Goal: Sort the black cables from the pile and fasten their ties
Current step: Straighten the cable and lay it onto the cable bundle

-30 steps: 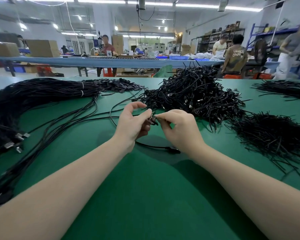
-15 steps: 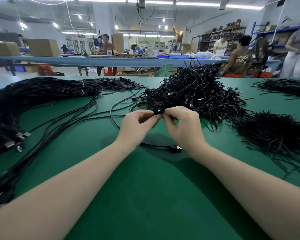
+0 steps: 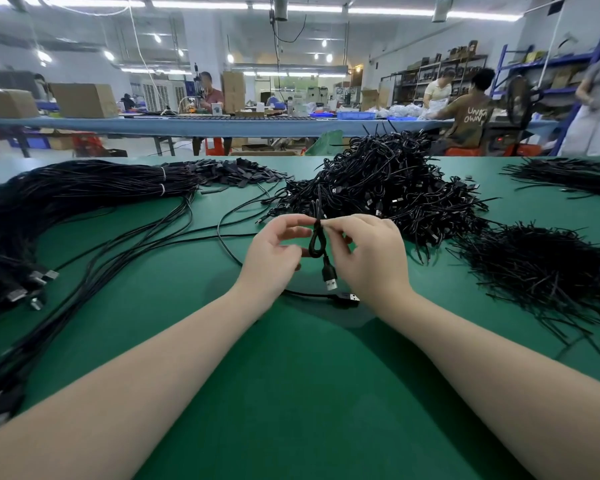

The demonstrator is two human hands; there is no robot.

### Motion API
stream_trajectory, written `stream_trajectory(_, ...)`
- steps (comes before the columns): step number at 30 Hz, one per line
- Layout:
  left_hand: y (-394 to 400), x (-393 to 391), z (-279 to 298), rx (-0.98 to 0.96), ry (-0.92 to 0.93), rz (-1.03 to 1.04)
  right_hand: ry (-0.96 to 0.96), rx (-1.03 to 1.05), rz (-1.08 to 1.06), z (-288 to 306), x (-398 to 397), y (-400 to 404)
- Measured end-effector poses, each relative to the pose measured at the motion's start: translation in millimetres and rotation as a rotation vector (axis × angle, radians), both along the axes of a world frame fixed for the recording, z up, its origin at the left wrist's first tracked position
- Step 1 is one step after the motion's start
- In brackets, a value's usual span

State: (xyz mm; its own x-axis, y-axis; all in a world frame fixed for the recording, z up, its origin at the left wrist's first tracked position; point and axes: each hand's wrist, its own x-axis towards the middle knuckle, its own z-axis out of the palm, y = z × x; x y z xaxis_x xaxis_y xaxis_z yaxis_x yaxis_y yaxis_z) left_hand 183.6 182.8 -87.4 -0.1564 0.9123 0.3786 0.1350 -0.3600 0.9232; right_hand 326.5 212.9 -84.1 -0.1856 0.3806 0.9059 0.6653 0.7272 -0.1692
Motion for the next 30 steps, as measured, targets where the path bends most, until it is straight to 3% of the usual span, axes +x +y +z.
stream_trajectory(4,3,-4,-6,0.169,0.150,0.105,0.015,-0.084,0.045,0,-2,-2)
stream_trajectory(10,6,-10,-9,0.246,0.251,0.191,0.074,-0.149,0.156,3,-1,-1)
stream_trajectory(13,9,-7,-9,0.242,0.216,0.206,0.073,-0.105,0.148,3,-1,0)
stream_trajectory(22,2,4,8,-0.193,-0.187,-0.052,-0.066,0.245,0.040,5,-2,-2)
stream_trajectory(26,-4,-10,21,-0.521,-0.391,-0.450,-0.219,0.460,0.013,12,0,-4)
stream_trajectory(28,-7,-23,23,-0.594,-0.377,-0.564,-0.284,0.528,0.026,14,0,-7)
stream_trajectory(30,-7,-32,20,-0.597,-0.276,-0.541,-0.322,0.521,0.047,15,-3,-10)
